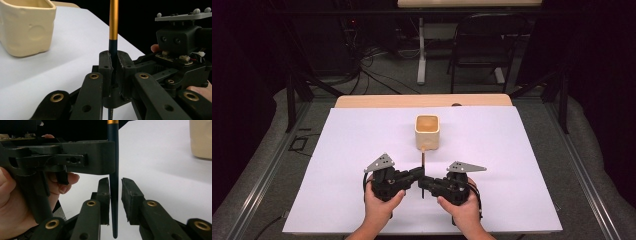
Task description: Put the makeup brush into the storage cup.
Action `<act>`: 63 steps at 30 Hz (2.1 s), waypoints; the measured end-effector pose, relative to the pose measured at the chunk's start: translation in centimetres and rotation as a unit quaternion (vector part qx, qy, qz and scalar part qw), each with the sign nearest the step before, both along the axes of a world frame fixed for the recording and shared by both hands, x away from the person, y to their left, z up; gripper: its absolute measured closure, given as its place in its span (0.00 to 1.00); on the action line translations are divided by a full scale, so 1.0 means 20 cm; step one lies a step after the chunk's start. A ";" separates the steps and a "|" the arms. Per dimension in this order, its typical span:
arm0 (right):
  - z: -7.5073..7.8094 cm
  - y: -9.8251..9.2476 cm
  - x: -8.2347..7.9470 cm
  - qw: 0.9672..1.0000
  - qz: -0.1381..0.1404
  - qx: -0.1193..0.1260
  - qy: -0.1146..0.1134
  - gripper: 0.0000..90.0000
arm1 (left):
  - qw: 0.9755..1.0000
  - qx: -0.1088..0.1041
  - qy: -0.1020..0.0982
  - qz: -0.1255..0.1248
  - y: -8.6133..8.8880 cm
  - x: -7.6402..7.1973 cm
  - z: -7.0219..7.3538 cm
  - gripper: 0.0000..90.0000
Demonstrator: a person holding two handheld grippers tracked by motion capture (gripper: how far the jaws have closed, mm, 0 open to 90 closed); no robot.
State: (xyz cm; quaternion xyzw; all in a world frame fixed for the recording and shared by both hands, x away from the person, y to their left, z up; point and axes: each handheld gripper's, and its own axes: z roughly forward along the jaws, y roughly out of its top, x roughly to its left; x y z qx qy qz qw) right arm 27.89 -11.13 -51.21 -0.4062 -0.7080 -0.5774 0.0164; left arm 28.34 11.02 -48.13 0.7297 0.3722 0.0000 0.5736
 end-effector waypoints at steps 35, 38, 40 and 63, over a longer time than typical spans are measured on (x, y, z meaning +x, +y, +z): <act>0.00 0.01 -0.01 1.000 0.003 -0.005 -0.008 0.93 | 1.000 -0.019 0.013 -0.006 0.02 0.03 -0.01 0.76; 0.00 0.01 -0.01 1.000 0.002 -0.016 -0.014 0.93 | 0.999 -0.027 0.013 -0.010 0.03 0.03 0.00 0.72; 0.00 0.01 -0.01 1.000 0.005 -0.024 -0.014 0.93 | 0.999 -0.029 0.011 -0.010 0.04 0.03 0.00 0.71; -0.01 0.06 -0.05 0.997 0.016 -0.065 -0.048 0.93 | 1.000 -0.020 -0.001 0.001 0.06 0.02 0.03 0.69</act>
